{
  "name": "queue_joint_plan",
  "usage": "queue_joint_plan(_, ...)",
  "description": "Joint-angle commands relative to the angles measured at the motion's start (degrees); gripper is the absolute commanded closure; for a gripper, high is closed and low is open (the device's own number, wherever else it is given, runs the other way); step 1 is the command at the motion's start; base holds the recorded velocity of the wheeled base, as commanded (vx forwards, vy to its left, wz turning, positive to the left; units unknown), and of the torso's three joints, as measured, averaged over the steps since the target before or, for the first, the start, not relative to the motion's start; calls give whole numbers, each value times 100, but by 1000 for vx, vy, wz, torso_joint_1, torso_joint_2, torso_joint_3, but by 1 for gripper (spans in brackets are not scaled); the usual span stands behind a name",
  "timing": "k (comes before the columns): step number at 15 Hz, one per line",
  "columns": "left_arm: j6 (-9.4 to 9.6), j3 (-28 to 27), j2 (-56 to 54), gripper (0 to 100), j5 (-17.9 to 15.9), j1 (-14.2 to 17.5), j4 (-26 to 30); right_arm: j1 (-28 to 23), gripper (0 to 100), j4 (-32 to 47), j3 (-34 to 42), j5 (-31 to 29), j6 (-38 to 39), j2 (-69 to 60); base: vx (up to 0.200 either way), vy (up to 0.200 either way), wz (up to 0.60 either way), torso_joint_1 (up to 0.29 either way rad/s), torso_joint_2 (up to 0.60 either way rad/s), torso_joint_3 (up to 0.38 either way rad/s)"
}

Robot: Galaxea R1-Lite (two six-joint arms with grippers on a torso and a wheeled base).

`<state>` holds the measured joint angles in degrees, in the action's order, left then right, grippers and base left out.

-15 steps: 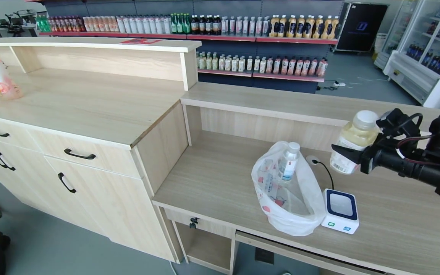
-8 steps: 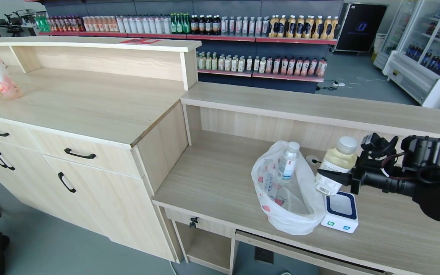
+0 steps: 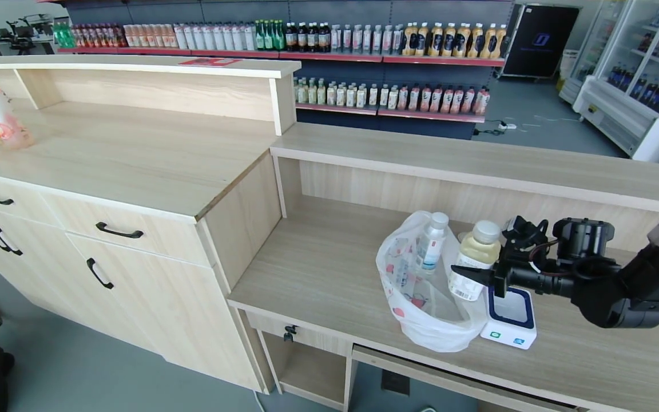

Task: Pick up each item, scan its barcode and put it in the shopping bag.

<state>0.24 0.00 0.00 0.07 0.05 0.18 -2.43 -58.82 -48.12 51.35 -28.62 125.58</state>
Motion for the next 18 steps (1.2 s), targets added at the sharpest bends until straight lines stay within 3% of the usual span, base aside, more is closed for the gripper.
queue_joint_plan(1, 2, 0, 9, 0, 1, 4, -1, 111, 100, -24, -119, 7, -3, 310, 0, 0, 0, 0, 0, 0)
queue_joint_plan(11, 2, 0, 9, 0, -7, 4, -1, 480, 100, -103, -936, -2, 15, 1153, 0, 0, 0, 0, 0, 0)
queue_joint_plan(18, 2, 0, 9, 0, 1, 4, -1, 524, 100, -332, -936, -19, -29, 1628, 0, 0, 0, 0, 0, 0)
